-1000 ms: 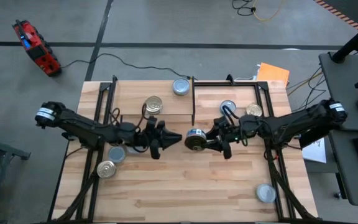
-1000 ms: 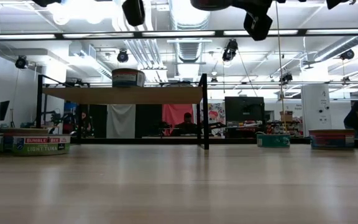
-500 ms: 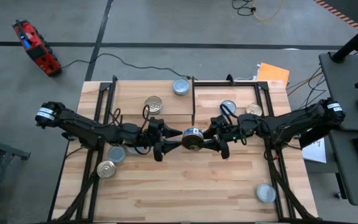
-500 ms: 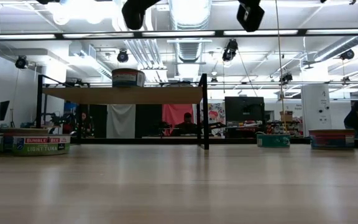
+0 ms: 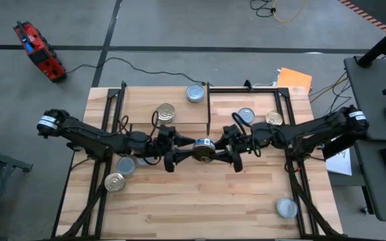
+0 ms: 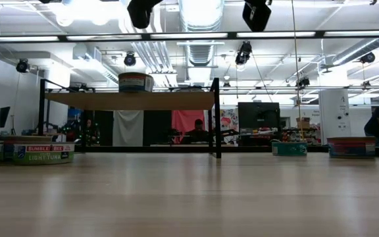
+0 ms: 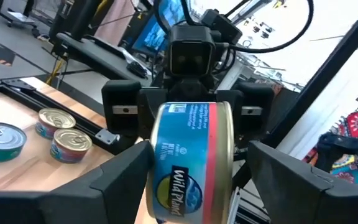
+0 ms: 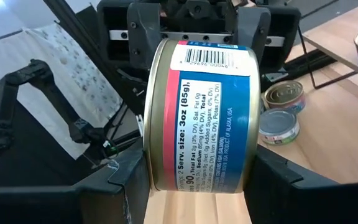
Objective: Stack canned seafood by type on shelf
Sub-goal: Stack the blue and pink tuna can on top of the blue and pink tuna can on the shelf
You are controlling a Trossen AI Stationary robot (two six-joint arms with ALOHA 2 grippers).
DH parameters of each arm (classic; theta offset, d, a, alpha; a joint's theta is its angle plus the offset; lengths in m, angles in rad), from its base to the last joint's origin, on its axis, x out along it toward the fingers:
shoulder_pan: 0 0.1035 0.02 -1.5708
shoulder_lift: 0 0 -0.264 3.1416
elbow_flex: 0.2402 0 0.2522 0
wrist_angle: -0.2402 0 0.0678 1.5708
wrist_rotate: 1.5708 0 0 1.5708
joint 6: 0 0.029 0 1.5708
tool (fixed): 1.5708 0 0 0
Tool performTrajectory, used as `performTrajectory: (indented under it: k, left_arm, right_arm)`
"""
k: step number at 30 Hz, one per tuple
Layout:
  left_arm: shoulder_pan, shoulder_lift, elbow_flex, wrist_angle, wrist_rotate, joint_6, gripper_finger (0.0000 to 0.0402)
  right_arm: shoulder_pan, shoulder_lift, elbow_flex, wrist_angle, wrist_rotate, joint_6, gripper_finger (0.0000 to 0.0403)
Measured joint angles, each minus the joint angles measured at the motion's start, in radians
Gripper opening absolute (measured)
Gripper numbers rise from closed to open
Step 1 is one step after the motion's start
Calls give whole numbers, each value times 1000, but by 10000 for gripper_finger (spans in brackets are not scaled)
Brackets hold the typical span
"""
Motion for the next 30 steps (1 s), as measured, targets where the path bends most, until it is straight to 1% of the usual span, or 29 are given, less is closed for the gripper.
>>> performTrajectory:
  k: [2, 6, 11, 14, 18, 21, 22, 24, 26, 30]
  left_arm:
    - [1, 4, 2, 2, 18, -4, 258]
    - [1, 7, -2, -9, 12, -3, 258]
    - [1, 5, -2, -10, 11, 4, 258]
    - [-1, 5, -2, -6, 14, 18, 251]
    - [0, 5, -2, -8, 12, 18, 219]
    - [-1, 5, -2, -7, 22, 0, 170]
    - [-2, 5, -2, -5, 23, -3, 159]
    - [-1, 5, -2, -5, 25, -17, 161]
    - [-1, 5, -2, -6, 10, -41, 161]
    - [-1, 5, -2, -7, -62, -89, 161]
  right_arm:
    - [-6, 12, 17, 18, 4, -12, 188]
    - [-24, 28, 43, 10, 12, -12, 188]
    - [-31, 57, 85, -12, -2, -26, 188]
    - [-31, 77, 102, -13, -15, -26, 188]
    - [-31, 93, 113, -21, -19, -25, 188]
    - [-30, 93, 115, -27, -33, -20, 188]
    - [-30, 93, 115, -25, -38, -11, 188]
    - [-30, 93, 115, -29, -37, 2, 190]
    - [-30, 92, 115, -33, -16, 1, 218]
    - [-33, 90, 115, -80, 11, 15, 295]
